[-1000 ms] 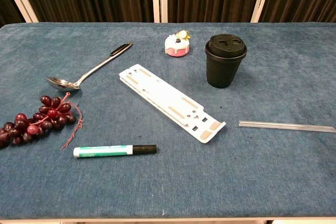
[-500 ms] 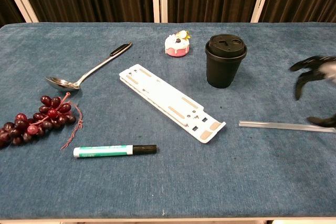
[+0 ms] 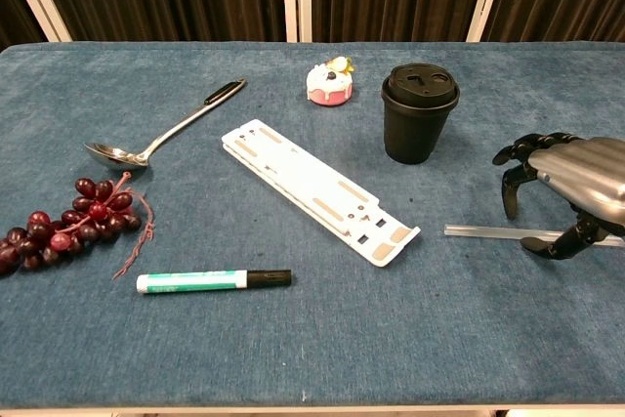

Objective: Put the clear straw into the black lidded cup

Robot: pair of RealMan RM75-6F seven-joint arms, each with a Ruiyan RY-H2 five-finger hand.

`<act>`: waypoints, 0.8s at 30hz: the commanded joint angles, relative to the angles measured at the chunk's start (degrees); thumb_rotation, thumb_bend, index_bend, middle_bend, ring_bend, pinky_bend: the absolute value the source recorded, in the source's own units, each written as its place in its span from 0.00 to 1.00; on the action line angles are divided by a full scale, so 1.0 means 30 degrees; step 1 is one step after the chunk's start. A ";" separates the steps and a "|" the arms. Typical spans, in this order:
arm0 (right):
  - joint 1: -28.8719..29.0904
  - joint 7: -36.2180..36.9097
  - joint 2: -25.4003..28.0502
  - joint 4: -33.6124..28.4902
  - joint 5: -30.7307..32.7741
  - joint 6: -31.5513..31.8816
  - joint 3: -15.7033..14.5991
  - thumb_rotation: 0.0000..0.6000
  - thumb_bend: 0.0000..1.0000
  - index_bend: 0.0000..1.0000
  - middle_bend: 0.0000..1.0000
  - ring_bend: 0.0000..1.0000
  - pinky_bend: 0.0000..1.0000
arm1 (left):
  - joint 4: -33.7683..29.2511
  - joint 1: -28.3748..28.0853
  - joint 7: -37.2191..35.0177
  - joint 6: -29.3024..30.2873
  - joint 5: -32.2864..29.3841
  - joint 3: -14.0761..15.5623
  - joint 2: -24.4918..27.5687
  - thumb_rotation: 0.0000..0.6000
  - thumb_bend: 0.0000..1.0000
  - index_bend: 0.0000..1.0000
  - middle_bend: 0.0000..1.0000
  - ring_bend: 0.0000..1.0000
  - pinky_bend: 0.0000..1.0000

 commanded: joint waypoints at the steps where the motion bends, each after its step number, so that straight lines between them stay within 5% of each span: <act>1: 0.0137 -0.0268 -0.0051 -0.0031 0.0173 0.0087 -0.0105 1.00 0.49 0.55 0.20 0.06 0.11 | 0.0056 -0.0002 -0.0036 -0.0016 0.0008 0.0002 -0.0026 1.00 0.06 0.09 0.08 0.01 0.00; 18: 0.0559 0.0038 -0.0396 0.0683 0.0636 0.0126 -0.0390 1.00 0.59 0.62 0.24 0.07 0.10 | 0.0179 0.0022 0.0085 -0.0051 -0.0057 -0.0027 -0.0117 1.00 0.06 0.09 0.08 0.01 0.00; 24: 0.0498 0.3843 0.0350 0.0283 -0.1719 0.0643 0.0042 1.00 0.60 0.64 0.26 0.08 0.10 | 0.0019 0.0023 0.0214 -0.0032 -0.0047 -0.0041 -0.0031 1.00 0.06 0.09 0.08 0.01 0.00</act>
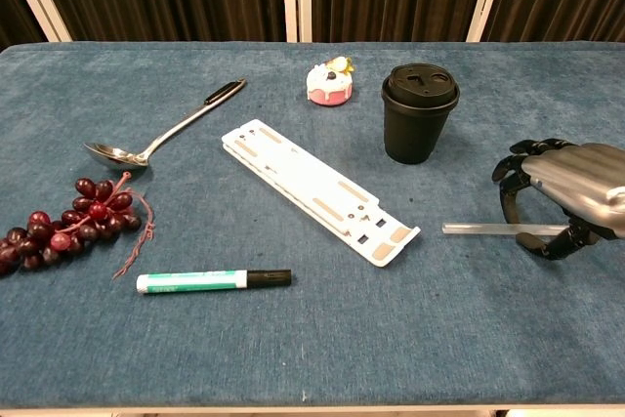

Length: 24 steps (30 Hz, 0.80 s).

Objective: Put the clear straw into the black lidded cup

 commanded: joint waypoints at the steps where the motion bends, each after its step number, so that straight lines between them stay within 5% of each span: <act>1: -0.0135 0.4289 0.0929 -0.0575 -0.2522 0.0678 0.0535 1.00 0.60 0.65 0.26 0.08 0.10 | -0.0095 -0.0002 0.0070 0.0015 0.0005 -0.0013 0.0061 1.00 0.06 0.09 0.08 0.01 0.00; 12: -0.0125 1.5943 0.2478 -0.0808 -0.6451 0.4610 0.3990 1.00 0.60 0.64 0.27 0.09 0.12 | -0.0629 -0.0048 0.0375 0.0029 0.0026 -0.0066 0.0327 1.00 0.06 0.09 0.08 0.01 0.00; 16: 0.0841 1.8705 0.1772 0.0702 -0.5847 0.4344 0.5385 1.00 0.60 0.62 0.27 0.09 0.12 | -0.0738 -0.0082 0.0451 0.0004 0.0017 -0.0092 0.0345 1.00 0.06 0.09 0.08 0.01 0.00; 24: 0.2933 2.2064 -0.0990 0.5051 -0.5392 0.3551 0.6414 1.00 0.60 0.61 0.27 0.09 0.12 | -0.0865 -0.0091 0.0617 -0.0089 -0.0080 -0.0077 0.0354 1.00 0.06 0.09 0.08 0.01 0.00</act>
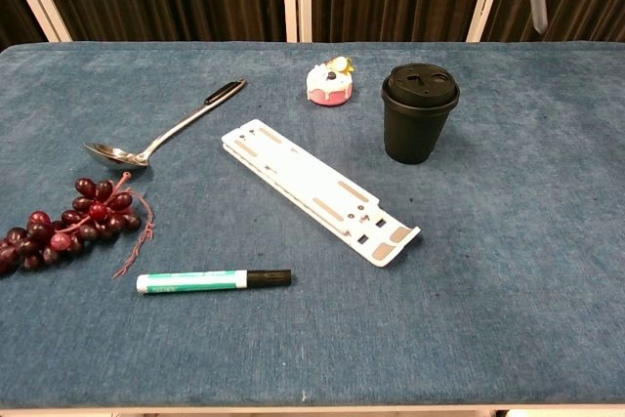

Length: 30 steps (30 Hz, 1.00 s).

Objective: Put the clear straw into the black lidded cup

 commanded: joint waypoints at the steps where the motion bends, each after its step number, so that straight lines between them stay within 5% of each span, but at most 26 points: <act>1: 0.1470 0.1856 -0.1942 0.2619 0.0056 -0.0214 0.0790 1.00 0.60 0.61 0.27 0.09 0.12 | -0.0040 0.0019 0.0016 0.0023 -0.0035 -0.0015 0.0037 1.00 0.06 0.09 0.08 0.01 0.00; 13: 0.2658 0.4577 -0.5105 0.6975 -0.0287 -0.0482 -0.0292 1.00 0.60 0.60 0.27 0.10 0.11 | 0.0055 -0.0025 0.0016 -0.0218 -0.0280 -0.0031 -0.0106 1.00 0.06 0.09 0.08 0.01 0.00; 30: 0.2882 0.4702 -0.5616 0.8110 -0.0159 -0.0645 -0.0771 1.00 0.60 0.60 0.27 0.10 0.11 | 0.0259 -0.0036 -0.0140 -0.0270 -0.0307 -0.0016 -0.0233 1.00 0.06 0.09 0.08 0.01 0.00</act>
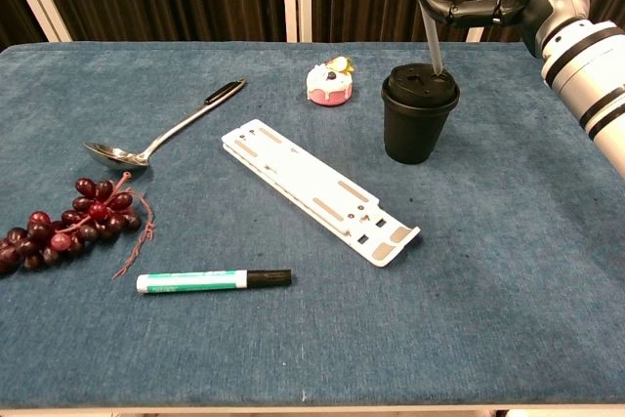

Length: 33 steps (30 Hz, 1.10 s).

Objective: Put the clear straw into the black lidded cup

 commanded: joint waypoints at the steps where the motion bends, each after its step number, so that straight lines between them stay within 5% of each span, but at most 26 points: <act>1: 0.0032 -0.0028 -0.0069 0.0144 0.0050 -0.0062 -0.0052 1.00 0.60 0.60 0.27 0.10 0.11 | 0.0015 0.0006 0.0006 -0.0004 -0.0008 0.0006 -0.0008 1.00 0.06 0.09 0.08 0.01 0.00; 25: -0.0288 0.2919 -0.1044 0.1730 0.1125 -0.1103 -0.0178 1.00 0.60 0.57 0.27 0.10 0.10 | 0.0091 -0.0103 -0.0021 -0.0245 -0.0092 0.0012 -0.0068 1.00 0.06 0.09 0.08 0.01 0.00; 33: -0.0562 0.3854 -0.1359 0.2355 0.1412 -0.1428 -0.0226 1.00 0.60 0.49 0.27 0.09 0.08 | 0.0081 -0.0144 0.0040 -0.0236 -0.0077 -0.0016 -0.0090 1.00 0.06 0.09 0.08 0.01 0.00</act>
